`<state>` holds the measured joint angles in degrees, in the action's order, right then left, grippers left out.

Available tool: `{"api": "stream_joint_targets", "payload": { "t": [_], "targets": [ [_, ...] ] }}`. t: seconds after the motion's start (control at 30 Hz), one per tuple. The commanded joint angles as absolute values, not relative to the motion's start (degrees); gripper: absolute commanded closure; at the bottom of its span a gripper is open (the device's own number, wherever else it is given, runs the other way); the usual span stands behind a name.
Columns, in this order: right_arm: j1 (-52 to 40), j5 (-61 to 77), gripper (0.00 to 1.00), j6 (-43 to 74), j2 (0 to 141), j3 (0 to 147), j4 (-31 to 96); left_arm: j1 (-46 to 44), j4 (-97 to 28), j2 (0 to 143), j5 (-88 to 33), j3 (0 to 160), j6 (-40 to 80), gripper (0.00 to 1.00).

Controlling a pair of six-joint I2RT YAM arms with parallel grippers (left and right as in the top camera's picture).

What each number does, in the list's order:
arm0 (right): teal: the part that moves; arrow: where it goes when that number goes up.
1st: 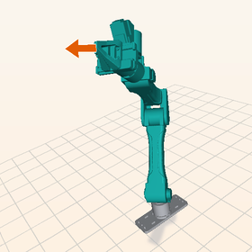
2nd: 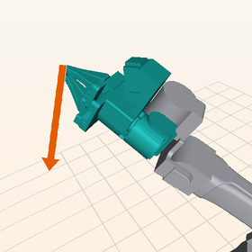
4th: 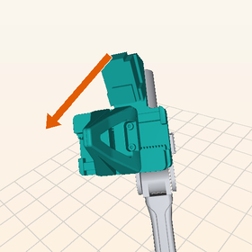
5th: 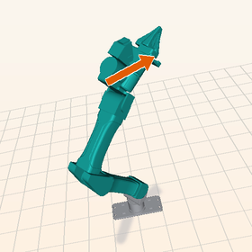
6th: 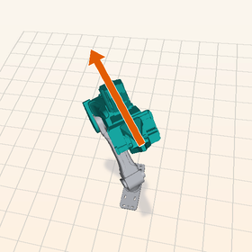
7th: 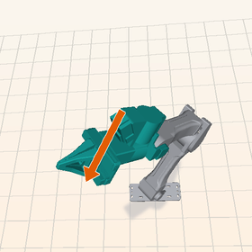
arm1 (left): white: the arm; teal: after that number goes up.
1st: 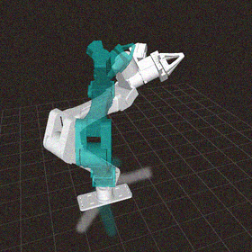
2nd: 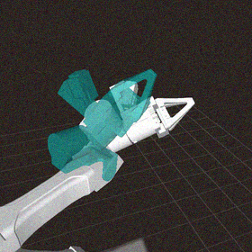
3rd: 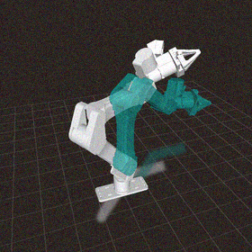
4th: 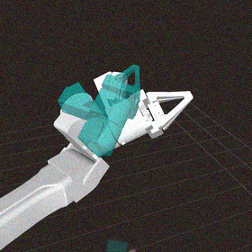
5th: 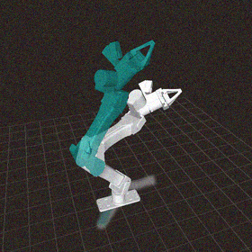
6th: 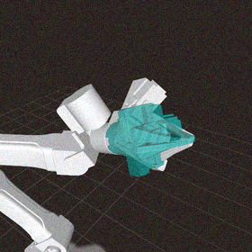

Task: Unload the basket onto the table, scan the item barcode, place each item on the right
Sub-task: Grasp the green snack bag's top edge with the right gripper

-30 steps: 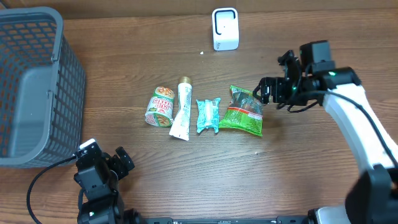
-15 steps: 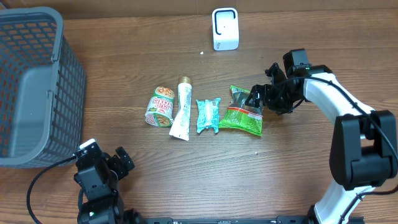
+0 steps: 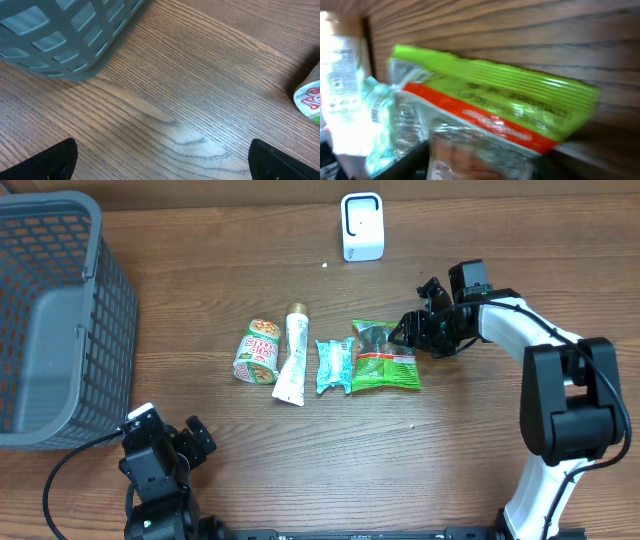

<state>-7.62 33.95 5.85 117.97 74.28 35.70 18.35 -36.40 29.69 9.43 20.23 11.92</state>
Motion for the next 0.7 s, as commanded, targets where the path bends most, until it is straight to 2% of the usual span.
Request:
{"api": "stream_joint_targets", "payload": {
  "t": [0.0, 0.07, 0.13, 0.67],
  "targets": [
    [-8.0, 28.6, 0.65, 6.0, 122.0, 72.4, 36.3, 18.0, -36.2, 29.6, 9.2, 21.4, 12.4, 0.0],
    [-8.0, 27.0, 0.86, 6.0, 122.3, 72.4, 36.6, 18.0, -36.2, 29.6, 9.2, 21.4, 12.4, 0.0],
    [-8.0, 26.4, 0.96, 5.9, 122.4, 72.4, 37.2, 18.0, -36.2, 29.6, 9.2, 21.4, 12.4, 0.01],
    [-0.2, 27.7, 0.96, -0.3, 113.1, 81.6, 52.1, 18.0, -36.2, 29.6, 9.2, 21.4, 12.4, 0.0]
  ]
}}
